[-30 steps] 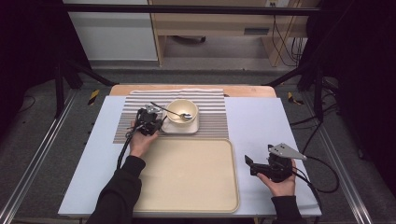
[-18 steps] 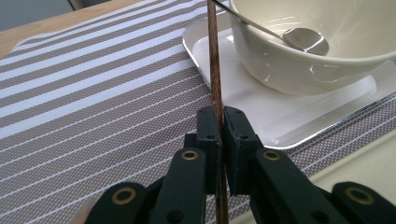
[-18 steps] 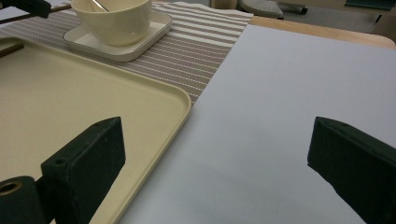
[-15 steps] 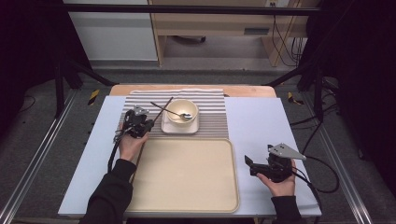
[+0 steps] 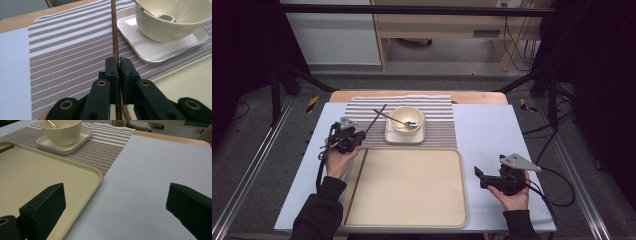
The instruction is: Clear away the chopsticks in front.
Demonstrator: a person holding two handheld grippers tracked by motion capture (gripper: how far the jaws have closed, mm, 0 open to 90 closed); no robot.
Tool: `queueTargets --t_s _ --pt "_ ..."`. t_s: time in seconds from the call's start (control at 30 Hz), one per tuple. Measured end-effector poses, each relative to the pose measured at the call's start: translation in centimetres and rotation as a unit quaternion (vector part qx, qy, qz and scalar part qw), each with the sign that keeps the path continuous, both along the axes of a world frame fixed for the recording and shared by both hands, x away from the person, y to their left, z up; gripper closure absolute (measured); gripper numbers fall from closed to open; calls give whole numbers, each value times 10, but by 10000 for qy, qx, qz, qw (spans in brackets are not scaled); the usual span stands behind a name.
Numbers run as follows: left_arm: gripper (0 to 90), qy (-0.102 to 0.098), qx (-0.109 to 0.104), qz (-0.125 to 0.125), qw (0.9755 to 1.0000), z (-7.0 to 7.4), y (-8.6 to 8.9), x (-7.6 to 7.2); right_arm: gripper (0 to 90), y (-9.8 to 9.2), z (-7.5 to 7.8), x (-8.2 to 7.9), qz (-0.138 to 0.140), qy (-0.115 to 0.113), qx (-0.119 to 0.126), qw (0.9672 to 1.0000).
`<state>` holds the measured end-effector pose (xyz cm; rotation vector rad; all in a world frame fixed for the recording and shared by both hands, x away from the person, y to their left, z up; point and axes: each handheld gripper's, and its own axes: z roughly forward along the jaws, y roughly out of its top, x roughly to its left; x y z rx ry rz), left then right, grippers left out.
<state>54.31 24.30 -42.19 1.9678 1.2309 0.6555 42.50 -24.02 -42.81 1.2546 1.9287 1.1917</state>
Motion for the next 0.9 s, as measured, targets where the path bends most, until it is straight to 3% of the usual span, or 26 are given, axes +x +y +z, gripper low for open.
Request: queueTargets --t_s 0.37,0.6,0.9 --pt "852 -23 -53 154 9999 3 17 -22 26 -1 2 -2 -25 -27 -25 10000" --pt "852 -82 -208 299 9993 7 30 -36 27 -1 2 -2 -35 -32 -23 10000" --pt "851 -120 -244 352 9990 8 36 -60 27 -1 2 -3 -28 -25 -38 10000"
